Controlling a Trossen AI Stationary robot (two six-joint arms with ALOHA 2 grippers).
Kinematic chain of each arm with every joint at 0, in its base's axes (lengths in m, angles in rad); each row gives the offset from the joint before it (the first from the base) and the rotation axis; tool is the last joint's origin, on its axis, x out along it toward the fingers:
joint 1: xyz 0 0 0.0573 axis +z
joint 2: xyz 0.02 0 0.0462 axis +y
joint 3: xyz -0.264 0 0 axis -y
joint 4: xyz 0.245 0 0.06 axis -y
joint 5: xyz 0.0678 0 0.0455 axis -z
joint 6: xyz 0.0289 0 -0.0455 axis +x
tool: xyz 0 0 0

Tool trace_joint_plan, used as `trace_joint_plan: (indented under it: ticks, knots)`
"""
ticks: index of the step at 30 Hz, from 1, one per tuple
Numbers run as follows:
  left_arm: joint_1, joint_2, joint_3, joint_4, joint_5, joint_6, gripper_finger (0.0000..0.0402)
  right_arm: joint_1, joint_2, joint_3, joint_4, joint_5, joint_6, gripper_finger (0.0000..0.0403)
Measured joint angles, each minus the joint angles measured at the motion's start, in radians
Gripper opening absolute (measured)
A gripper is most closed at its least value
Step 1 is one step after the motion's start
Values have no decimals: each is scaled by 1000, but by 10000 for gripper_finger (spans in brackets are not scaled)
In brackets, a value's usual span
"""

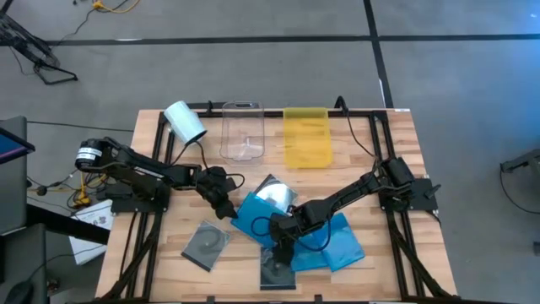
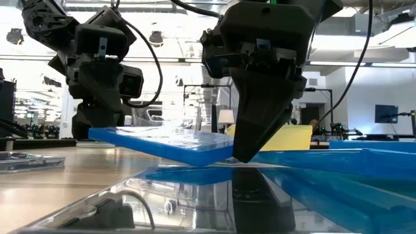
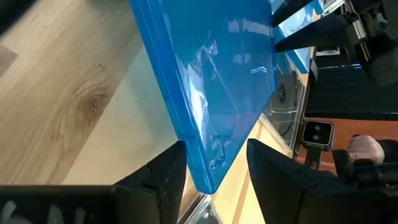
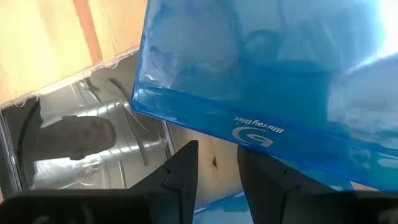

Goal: Pick & place jewel cases by type
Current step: Put the left blue CD case into the transparent bin

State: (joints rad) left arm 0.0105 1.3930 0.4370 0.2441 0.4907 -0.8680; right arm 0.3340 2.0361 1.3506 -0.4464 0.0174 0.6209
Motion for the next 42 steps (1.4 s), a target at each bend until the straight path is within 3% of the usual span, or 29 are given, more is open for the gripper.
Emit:
trace_joint_plan:
  ticks: [25,42]
  knots:
    - [-1,0,0,65,32,13,160,-3,0,0,-77,44,25,107]
    - [0,-1,0,72,16,-21,160,0,0,0,-54,30,-79,107]
